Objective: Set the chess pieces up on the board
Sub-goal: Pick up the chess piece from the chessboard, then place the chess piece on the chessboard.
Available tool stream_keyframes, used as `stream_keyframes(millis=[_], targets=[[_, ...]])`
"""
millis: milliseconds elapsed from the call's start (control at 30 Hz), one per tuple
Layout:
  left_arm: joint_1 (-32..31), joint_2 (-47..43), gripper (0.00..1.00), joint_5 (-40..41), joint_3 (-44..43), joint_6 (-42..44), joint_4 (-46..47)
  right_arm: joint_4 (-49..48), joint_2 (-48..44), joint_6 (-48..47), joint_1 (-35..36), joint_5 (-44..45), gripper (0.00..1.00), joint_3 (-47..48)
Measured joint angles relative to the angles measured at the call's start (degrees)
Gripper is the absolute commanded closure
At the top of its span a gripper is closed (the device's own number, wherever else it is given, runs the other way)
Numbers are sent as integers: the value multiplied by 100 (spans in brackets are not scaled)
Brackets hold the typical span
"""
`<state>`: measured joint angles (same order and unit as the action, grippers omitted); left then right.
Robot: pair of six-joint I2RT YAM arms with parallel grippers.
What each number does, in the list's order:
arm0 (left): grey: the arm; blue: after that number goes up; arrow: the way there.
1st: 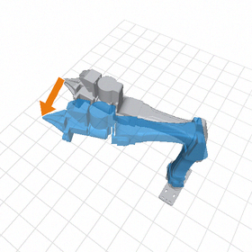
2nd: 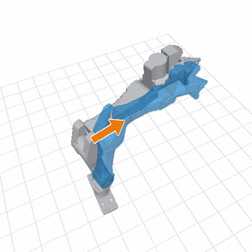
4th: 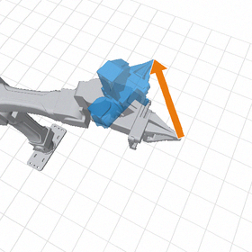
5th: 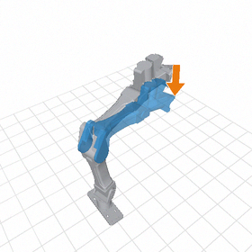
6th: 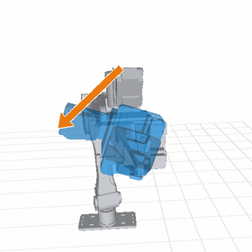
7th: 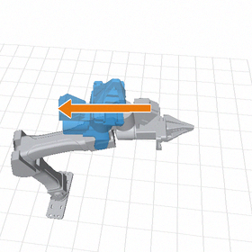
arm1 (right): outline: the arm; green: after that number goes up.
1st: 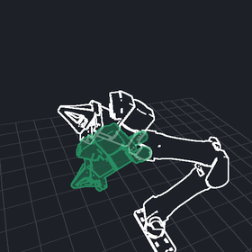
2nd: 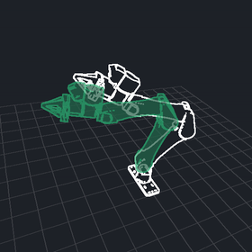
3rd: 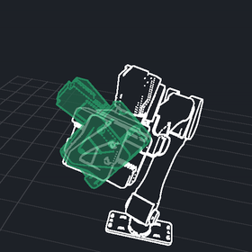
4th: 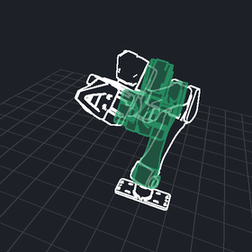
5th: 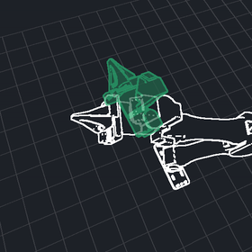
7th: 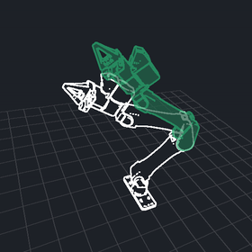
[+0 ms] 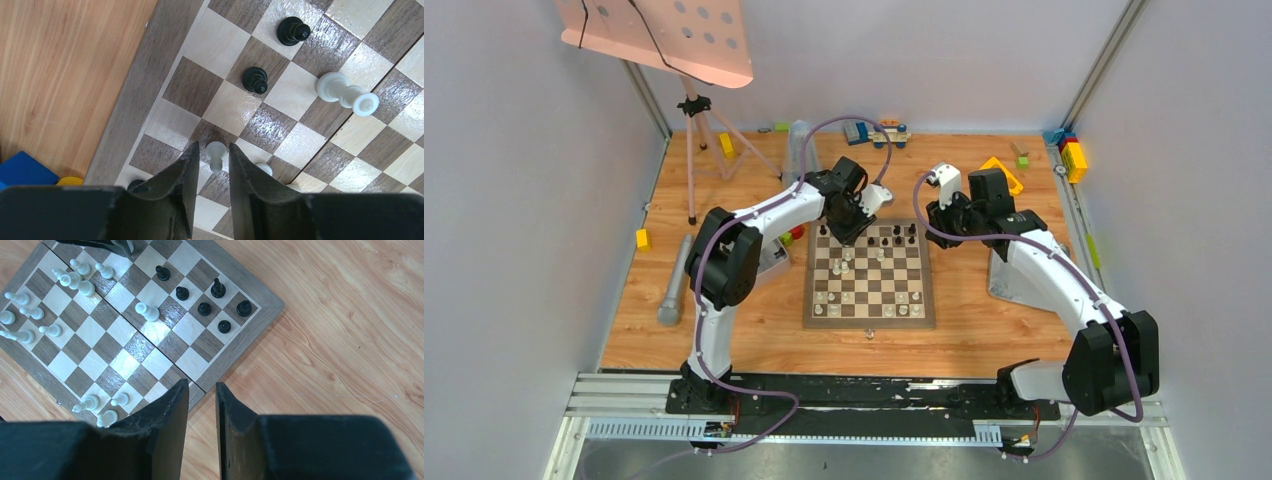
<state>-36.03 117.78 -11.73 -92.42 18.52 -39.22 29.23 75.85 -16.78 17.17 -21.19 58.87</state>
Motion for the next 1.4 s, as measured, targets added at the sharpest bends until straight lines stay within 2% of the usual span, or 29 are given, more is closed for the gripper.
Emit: stream_keyframes(millis=[233,500,667,867,1100,1400], targets=[[0,0,82,-33,0,24,-96,0,0,2,-2,7,74,0],[-13,-278,86,-313,-4,173,-232,-7,0,87,-243,114,63,0],[-184,-898,87,-503,13,350,-282,-48,11,219,-538,201,59,0],[-793,-1582,87,-671,267,546,-308,-83,144,367,-785,348,56,2],[-1670,-1504,87,-682,444,610,-402,-83,243,520,-1080,529,56,2],[-1993,-881,86,-566,428,614,-476,-83,243,603,-1296,560,56,2]])
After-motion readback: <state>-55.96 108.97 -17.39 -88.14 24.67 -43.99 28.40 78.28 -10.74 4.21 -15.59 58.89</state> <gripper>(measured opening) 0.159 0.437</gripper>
